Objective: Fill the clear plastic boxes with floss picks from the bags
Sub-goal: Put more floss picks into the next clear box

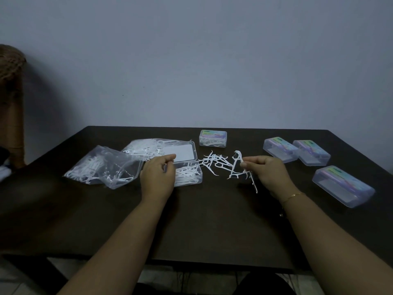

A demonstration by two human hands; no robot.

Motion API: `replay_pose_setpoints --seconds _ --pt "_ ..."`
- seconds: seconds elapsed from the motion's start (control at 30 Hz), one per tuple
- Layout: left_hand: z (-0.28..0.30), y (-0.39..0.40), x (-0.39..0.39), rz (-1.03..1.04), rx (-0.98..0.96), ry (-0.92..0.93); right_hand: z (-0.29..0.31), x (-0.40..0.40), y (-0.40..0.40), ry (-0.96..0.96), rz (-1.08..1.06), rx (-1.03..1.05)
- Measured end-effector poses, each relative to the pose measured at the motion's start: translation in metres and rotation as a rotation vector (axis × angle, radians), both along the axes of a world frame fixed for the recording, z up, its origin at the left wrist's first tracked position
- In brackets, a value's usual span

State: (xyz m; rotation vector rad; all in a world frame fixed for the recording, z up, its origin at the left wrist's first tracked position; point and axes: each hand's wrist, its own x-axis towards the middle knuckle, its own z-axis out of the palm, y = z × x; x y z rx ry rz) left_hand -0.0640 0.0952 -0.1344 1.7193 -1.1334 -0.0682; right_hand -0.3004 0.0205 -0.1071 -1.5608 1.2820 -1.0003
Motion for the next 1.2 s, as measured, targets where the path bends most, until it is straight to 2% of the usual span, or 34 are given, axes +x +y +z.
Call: replay_pose_setpoints --seconds 0.2,0.3,0.47,0.57,0.7,0.83,0.93,1.13,1.2 --pt "-0.002 0.0 -0.001 0.043 0.021 -0.078 0.006 0.029 0.003 -0.265 -0.036 0.076" --pt "0.0 0.001 -0.002 0.063 0.04 -0.049 0.012 0.054 0.008 -0.414 -0.029 0.096" --pt "0.002 0.002 -0.001 0.066 0.051 -0.026 0.018 0.096 0.011 -0.527 0.013 0.094" --pt "0.002 0.002 0.0 0.072 0.054 -0.014 0.014 0.109 0.012 -0.445 0.059 0.024" --pt "0.001 0.0 0.002 0.071 0.055 0.021 0.005 0.116 0.018 -0.219 0.122 -0.14" --pt "0.002 -0.001 0.004 0.076 0.049 0.071 -0.005 0.115 0.014 0.245 0.181 -0.43" --pt "0.002 -0.001 0.005 0.082 0.044 0.105 -0.009 0.113 0.008 0.486 0.257 -0.507" --pt "0.004 -0.001 0.004 0.064 0.036 0.143 -0.008 0.105 0.007 0.389 0.26 -0.474" --pt "0.004 -0.001 0.002 0.074 0.072 0.095 -0.008 0.099 0.004 0.39 0.241 -0.417"
